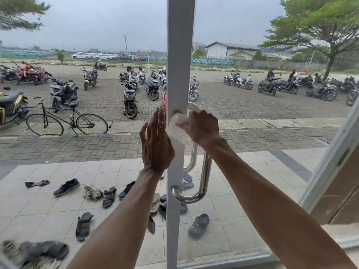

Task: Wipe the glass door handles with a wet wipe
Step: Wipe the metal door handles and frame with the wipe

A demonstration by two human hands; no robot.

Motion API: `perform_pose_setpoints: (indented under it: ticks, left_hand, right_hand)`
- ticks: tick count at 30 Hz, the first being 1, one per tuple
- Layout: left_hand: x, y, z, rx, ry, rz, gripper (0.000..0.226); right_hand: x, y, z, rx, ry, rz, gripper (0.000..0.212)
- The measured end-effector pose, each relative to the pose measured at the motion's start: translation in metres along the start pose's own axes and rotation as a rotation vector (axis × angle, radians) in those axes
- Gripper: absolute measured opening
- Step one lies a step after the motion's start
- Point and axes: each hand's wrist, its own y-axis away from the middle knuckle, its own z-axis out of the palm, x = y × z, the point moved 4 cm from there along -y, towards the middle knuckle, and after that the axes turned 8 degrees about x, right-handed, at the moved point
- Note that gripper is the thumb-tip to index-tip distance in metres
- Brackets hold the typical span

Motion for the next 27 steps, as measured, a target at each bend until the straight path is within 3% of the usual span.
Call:
perform_pose_setpoints:
  ticks: [5, 14, 21, 27]
  left_hand:
    - [-0.001, -0.004, -0.004, -0.087, 0.016, 0.02, 0.07]
    - [0.003, 0.006, 0.023, -0.297, -0.053, -0.153, 0.065]
    - [0.004, 0.014, 0.027, -0.286, -0.037, -0.194, 0.062]
    - [-0.011, 0.022, 0.023, -0.204, -0.013, -0.19, 0.066]
  right_hand:
    - [-0.03, -0.01, 0.02, -0.063, 0.145, -0.053, 0.025]
    - [-0.038, -0.009, 0.026, -0.144, 0.32, -0.172, 0.022]
    - [-0.043, -0.013, 0.035, -0.178, 0.537, -0.202, 0.025]
    - [-0.036, -0.01, 0.034, -0.132, 0.429, -0.248, 0.017]
